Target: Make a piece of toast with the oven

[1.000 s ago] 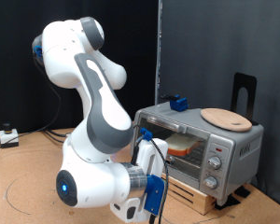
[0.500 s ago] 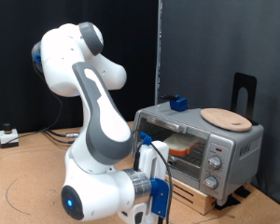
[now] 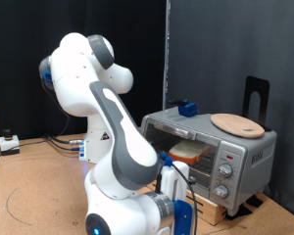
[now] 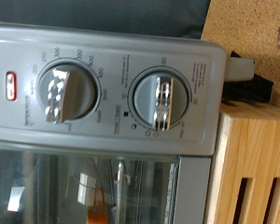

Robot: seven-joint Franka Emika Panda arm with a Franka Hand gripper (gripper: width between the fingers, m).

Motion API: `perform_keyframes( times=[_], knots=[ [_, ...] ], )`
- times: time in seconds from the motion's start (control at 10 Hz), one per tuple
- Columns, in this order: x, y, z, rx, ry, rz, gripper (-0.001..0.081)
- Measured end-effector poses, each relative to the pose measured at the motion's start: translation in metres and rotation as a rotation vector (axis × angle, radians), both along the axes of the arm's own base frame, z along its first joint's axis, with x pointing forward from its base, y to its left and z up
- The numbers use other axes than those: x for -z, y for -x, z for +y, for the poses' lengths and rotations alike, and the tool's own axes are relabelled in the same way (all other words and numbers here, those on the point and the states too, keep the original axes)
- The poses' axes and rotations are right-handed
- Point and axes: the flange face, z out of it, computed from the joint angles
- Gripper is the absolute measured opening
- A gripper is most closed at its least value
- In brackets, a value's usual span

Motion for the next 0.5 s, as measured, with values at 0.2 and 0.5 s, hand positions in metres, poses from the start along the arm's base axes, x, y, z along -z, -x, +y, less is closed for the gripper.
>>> perform_keyframes(
  times=[0.2, 0.5],
  knots=[
    [0.004, 0.000, 0.014, -0.018, -0.009, 0.004, 0.0807],
    [0.005, 0.007, 0.039, -0.057, -0.037, 0.020, 0.0807]
  ],
)
